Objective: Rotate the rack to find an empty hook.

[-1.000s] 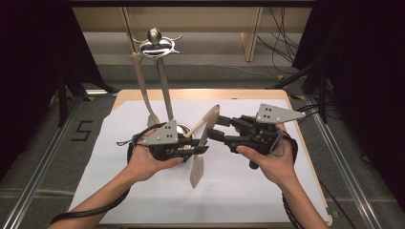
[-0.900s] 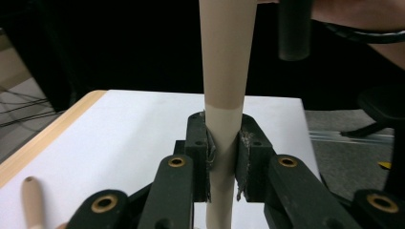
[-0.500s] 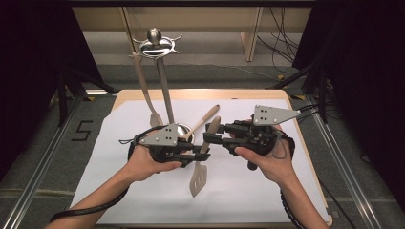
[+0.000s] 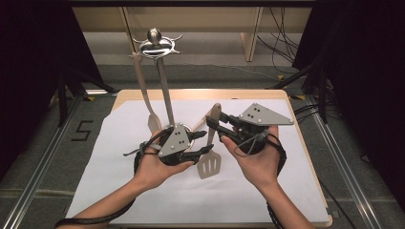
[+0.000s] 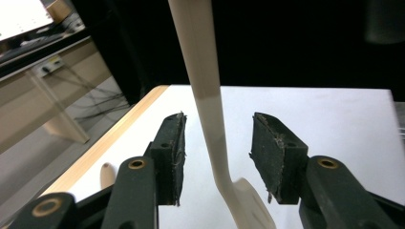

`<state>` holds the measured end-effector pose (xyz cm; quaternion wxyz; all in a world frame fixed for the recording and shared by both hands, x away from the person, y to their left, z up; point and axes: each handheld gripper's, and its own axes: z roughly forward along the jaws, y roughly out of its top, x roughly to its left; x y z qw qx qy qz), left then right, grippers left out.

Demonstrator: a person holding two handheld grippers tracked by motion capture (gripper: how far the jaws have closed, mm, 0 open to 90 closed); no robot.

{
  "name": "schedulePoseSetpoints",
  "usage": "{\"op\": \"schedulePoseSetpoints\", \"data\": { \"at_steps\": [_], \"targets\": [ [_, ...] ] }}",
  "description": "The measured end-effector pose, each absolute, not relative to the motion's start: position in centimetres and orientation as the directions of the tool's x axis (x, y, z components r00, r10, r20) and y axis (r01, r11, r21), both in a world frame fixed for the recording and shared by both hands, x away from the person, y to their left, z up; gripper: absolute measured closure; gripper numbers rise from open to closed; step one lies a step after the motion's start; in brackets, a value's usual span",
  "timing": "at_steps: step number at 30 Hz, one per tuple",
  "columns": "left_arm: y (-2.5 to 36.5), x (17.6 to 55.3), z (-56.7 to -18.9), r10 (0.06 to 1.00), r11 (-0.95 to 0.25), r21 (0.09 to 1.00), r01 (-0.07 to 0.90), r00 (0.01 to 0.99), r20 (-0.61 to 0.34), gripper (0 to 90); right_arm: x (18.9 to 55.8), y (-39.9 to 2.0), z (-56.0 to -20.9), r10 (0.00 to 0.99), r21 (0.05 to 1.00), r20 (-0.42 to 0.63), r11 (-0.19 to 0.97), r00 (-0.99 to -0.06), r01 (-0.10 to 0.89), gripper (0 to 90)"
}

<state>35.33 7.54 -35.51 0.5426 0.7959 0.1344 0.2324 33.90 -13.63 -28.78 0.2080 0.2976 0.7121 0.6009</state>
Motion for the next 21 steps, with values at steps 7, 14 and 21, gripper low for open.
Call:
{"op": "schedulePoseSetpoints", "data": {
  "at_steps": [7,14,21],
  "targets": [
    [7.9,35.7,-36.0,0.490,-0.382,0.924,-0.005,0.847,0.207,71.7,33.8,-12.4,-28.6,0.667,0.981,0.076,0.083,-0.741,0.176,69.3],
    [9.1,36.1,-35.7,0.503,-0.337,0.940,0.044,0.853,0.141,78.9,33.8,-11.8,-28.4,0.628,0.984,0.051,0.103,-0.776,0.148,66.6],
    [10.6,36.6,-35.5,0.525,-0.311,0.946,0.094,0.846,0.089,79.0,33.7,-12.9,-28.1,0.609,0.995,0.021,0.061,-0.793,0.073,52.0]
  ]
}}
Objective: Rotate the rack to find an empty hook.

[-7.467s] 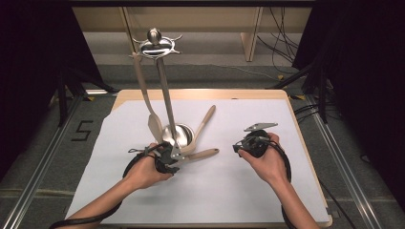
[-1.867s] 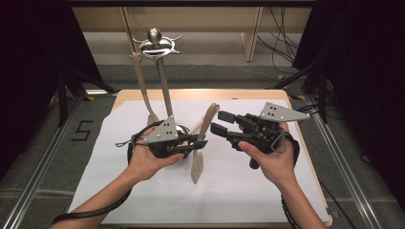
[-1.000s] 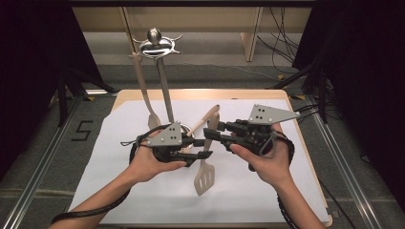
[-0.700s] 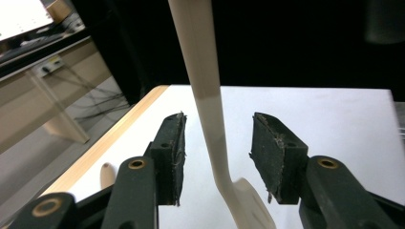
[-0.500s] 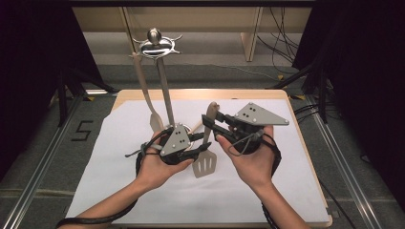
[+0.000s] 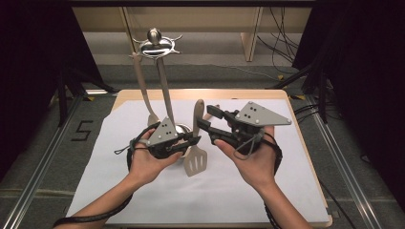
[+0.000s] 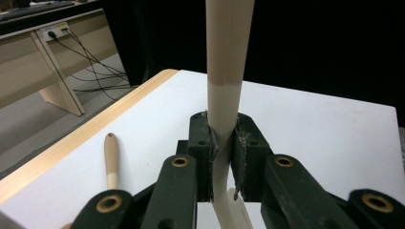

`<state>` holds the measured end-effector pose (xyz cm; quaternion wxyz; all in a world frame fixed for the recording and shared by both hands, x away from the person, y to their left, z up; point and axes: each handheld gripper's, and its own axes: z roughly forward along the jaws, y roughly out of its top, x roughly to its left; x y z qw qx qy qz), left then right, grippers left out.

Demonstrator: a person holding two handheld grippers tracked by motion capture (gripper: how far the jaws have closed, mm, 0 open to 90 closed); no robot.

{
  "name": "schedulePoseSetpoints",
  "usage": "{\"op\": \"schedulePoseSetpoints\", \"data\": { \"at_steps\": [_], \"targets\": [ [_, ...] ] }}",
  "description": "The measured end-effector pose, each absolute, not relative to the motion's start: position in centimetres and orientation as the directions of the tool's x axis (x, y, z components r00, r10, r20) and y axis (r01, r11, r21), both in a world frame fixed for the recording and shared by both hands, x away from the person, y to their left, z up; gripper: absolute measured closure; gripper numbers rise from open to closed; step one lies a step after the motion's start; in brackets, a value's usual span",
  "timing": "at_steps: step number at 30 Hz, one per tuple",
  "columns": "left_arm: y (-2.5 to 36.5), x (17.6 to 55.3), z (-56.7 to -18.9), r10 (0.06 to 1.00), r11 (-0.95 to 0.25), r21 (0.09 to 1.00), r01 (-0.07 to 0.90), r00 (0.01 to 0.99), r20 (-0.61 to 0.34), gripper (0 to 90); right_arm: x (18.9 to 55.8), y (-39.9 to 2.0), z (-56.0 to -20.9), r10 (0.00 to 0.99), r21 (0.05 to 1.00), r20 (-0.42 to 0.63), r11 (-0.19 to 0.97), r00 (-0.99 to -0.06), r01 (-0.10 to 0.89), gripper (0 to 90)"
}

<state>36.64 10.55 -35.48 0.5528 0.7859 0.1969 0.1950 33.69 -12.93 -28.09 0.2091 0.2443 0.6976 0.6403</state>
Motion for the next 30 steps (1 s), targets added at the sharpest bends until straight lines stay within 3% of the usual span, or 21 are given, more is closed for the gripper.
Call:
{"op": "schedulePoseSetpoints", "data": {
  "at_steps": [4,11,30],
  "targets": [
    [11.5,36.9,-35.1,0.539,-0.295,0.951,0.097,0.838,0.082,79.0,33.5,-14.1,-28.3,0.623,0.997,0.021,0.044,-0.782,0.061,51.5],
    [13.4,37.1,-34.4,0.549,-0.278,0.956,0.090,0.832,0.081,79.0,33.6,-16.2,-29.8,0.665,0.989,0.078,0.043,-0.743,0.142,52.4],
    [17.4,38.7,-32.4,0.555,-0.242,0.966,0.090,0.829,0.062,79.0,34.6,-19.3,-33.8,0.741,0.970,0.092,0.084,-0.665,0.228,53.7]
  ]
}}
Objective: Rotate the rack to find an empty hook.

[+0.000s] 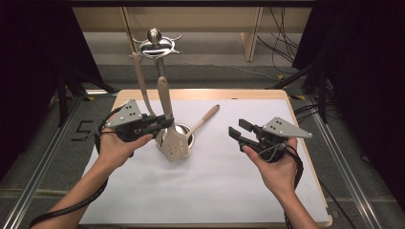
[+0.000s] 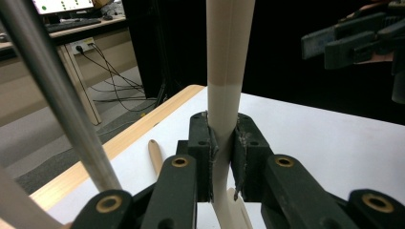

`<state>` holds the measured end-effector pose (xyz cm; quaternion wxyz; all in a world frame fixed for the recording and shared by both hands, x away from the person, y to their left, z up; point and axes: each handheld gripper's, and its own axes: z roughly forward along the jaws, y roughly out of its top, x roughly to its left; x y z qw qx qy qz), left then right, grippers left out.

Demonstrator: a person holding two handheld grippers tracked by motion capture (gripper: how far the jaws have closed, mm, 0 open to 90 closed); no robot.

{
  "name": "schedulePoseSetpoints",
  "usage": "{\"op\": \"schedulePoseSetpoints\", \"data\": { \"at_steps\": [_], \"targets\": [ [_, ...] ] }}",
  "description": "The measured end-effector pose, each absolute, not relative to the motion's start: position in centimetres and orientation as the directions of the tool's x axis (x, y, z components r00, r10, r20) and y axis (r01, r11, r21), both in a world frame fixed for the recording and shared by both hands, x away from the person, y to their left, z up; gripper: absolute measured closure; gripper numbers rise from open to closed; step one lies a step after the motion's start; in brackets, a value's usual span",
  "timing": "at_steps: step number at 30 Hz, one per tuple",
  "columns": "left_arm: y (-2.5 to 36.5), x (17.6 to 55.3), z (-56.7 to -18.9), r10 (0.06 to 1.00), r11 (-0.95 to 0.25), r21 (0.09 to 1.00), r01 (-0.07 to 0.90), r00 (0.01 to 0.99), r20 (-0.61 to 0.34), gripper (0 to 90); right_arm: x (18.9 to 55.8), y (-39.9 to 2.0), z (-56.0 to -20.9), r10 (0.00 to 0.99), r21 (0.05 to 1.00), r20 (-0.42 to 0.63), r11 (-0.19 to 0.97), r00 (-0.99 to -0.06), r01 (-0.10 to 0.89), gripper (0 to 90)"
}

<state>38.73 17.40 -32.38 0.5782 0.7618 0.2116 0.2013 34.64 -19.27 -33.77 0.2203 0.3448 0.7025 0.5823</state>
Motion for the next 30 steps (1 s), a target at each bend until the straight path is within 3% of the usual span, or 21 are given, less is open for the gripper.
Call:
{"op": "schedulePoseSetpoints", "data": {
  "at_steps": [14,30],
  "targets": [
    [18.5,40.7,-31.4,0.534,-0.261,0.961,0.094,0.843,0.062,79.0,34.7,-19.3,-34.0,0.747,0.966,0.104,0.080,-0.657,0.244,54.0],
    [19.1,42.4,-31.1,0.501,-0.220,0.966,0.134,0.865,-0.006,78.9,34.8,-19.5,-34.0,0.751,0.970,0.096,0.076,-0.654,0.230,54.3]
  ]
}}
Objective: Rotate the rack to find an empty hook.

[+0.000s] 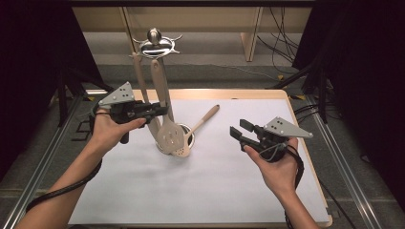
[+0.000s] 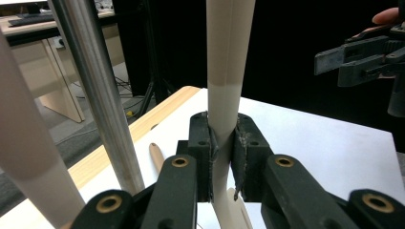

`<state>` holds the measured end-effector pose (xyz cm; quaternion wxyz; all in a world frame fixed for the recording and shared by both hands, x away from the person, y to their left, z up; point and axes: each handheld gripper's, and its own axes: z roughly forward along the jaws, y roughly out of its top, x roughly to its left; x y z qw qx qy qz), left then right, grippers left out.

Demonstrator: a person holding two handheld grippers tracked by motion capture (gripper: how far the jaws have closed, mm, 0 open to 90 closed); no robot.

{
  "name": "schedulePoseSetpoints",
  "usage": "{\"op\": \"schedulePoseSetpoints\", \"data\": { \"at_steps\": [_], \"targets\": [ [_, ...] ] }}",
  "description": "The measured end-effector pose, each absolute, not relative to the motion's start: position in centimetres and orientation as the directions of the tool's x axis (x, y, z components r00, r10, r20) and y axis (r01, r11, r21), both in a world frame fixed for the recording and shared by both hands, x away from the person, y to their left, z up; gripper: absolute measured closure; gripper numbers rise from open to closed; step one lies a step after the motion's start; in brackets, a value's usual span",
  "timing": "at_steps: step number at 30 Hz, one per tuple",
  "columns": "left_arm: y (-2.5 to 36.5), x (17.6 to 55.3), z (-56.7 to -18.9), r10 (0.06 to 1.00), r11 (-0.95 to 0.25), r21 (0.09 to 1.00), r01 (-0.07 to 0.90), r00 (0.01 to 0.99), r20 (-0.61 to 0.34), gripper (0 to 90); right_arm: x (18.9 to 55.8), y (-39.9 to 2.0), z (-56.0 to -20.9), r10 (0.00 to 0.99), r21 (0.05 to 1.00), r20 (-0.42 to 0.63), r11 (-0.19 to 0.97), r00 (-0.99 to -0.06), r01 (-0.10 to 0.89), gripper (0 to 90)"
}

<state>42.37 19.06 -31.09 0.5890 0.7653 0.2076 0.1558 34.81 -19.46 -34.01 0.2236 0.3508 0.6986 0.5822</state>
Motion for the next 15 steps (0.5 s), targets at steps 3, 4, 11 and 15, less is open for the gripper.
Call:
{"op": "schedulePoseSetpoints", "data": {
  "at_steps": [3,4,11,15],
  "targets": [
    [19.16,42.58,-31.24,0.489,-0.216,0.966,0.145,0.872,-0.021,78.9,34.92,-19.45,-34.05,0.746,0.971,0.090,0.081,-0.660,0.224,54.4],
    [19.17,42.65,-31.32,0.486,-0.209,0.966,0.149,0.873,-0.030,78.9,34.86,-19.35,-34.06,0.743,0.968,0.110,0.070,-0.660,0.240,54.4],
    [19.44,43.07,-31.58,0.462,-0.187,0.967,0.171,0.885,-0.067,78.8,34.88,-19.38,-34.05,0.745,0.970,0.103,0.073,-0.659,0.234,54.5],
    [19.65,43.25,-31.80,0.455,-0.162,0.969,0.187,0.885,-0.095,78.5,34.87,-19.43,-34.06,0.746,0.970,0.100,0.074,-0.658,0.232,54.6]
  ]
}}
